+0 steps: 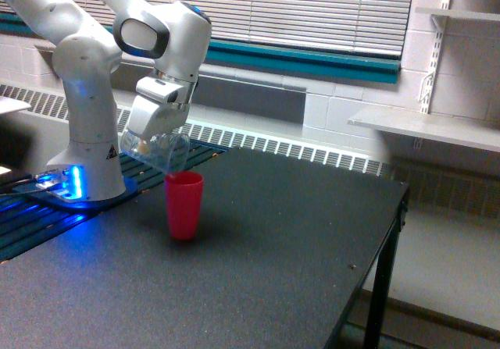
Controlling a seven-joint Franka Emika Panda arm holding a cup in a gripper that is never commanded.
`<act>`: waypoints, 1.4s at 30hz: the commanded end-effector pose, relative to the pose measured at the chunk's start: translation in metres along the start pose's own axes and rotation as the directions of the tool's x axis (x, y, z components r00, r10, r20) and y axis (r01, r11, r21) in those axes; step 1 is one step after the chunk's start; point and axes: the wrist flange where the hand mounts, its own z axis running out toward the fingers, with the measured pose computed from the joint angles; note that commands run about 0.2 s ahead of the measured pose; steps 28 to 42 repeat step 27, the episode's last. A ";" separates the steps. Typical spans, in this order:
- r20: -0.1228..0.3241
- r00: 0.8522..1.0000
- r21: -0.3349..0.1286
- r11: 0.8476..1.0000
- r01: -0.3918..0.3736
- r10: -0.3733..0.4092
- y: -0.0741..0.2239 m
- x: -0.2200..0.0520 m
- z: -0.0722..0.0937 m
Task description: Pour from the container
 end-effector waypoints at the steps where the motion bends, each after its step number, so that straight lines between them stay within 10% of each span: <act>1: 0.013 1.000 -0.018 1.000 0.015 -0.015 -0.005 -0.012 0.009; 42: -0.045 0.999 0.038 0.999 0.001 0.000 -0.004 -0.009 -0.021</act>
